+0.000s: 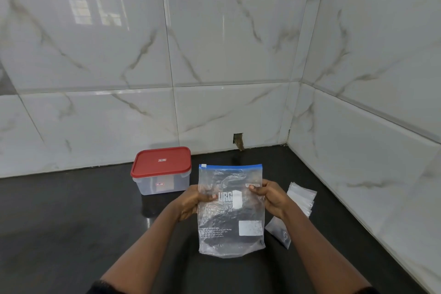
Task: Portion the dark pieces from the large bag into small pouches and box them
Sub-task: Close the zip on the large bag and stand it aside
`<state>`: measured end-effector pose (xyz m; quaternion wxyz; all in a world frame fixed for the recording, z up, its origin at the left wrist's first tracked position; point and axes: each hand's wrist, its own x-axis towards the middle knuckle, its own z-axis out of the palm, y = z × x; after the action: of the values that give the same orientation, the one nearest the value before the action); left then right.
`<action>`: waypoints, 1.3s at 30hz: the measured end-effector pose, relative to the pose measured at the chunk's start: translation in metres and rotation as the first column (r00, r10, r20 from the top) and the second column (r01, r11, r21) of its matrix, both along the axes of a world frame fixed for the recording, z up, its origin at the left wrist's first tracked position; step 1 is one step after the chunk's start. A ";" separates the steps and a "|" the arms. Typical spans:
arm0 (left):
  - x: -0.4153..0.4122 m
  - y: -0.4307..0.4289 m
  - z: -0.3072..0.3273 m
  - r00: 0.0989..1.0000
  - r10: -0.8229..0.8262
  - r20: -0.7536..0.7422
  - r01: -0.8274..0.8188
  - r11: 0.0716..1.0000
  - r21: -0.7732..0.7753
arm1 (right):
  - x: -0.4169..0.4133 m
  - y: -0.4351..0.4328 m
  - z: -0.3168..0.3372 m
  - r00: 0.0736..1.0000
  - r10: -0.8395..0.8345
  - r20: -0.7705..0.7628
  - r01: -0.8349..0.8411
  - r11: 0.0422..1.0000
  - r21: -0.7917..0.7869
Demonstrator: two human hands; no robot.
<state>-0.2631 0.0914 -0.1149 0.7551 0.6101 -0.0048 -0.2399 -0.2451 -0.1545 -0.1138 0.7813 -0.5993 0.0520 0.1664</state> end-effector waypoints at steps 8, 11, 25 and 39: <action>0.011 -0.002 0.007 0.928 0.344 0.146 -0.356 0.932 0.065 | -0.001 -0.007 0.002 1.000 -0.017 -0.001 0.016 0.999 -0.036; 0.014 -0.003 0.009 0.926 0.342 0.158 -0.360 0.927 0.104 | 0.001 -0.010 0.005 1.000 -0.008 -0.024 0.008 1.000 0.030; 0.017 -0.010 0.024 0.884 0.378 0.276 -0.413 0.908 0.077 | 0.006 0.000 0.033 0.951 -0.293 0.102 0.297 0.954 -0.027; 0.017 -0.017 0.041 0.694 0.610 0.383 -0.640 0.766 -0.060 | 0.002 0.005 0.062 0.913 -0.398 0.090 0.398 0.917 0.027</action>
<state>-0.2465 0.0748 -0.0744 0.7511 0.6386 0.0660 0.1539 -0.2431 -0.1490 -0.0519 0.8027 -0.5802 0.1357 -0.0239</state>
